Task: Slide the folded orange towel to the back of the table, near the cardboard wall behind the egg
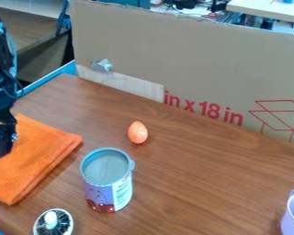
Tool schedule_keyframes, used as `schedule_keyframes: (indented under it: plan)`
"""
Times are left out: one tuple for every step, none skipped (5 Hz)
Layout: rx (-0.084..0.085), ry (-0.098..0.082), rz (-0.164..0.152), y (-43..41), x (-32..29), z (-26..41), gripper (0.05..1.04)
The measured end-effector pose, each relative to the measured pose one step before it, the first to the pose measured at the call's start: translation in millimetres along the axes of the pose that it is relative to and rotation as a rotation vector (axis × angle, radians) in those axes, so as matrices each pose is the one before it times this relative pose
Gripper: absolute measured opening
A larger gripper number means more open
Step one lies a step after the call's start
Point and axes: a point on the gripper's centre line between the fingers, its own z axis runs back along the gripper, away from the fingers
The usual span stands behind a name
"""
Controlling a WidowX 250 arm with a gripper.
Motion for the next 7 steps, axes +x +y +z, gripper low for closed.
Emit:
schedule_keyframes:
  plan:
    - [-0.0629,0.0048,0.0108,-2.38,2.81,-17.37,1.001]
    - [-0.0273,0.0340,-0.0092,-2.15,3.09,-16.37,1.001]
    - [-0.0066,0.0201,0.0102,3.27,7.13,-2.62,1.001]
    - [-0.0297,-0.0360,0.0198,3.82,31.77,6.27,1.001]
    - [-0.0319,-0.0847,0.0064,-2.83,48.57,10.44,1.001]
    - [-0.0126,-0.0483,-0.0222,-6.34,51.11,6.20,1.001]
    - [-0.0364,-0.0376,-0.0001,-2.77,37.29,2.19,1.001]
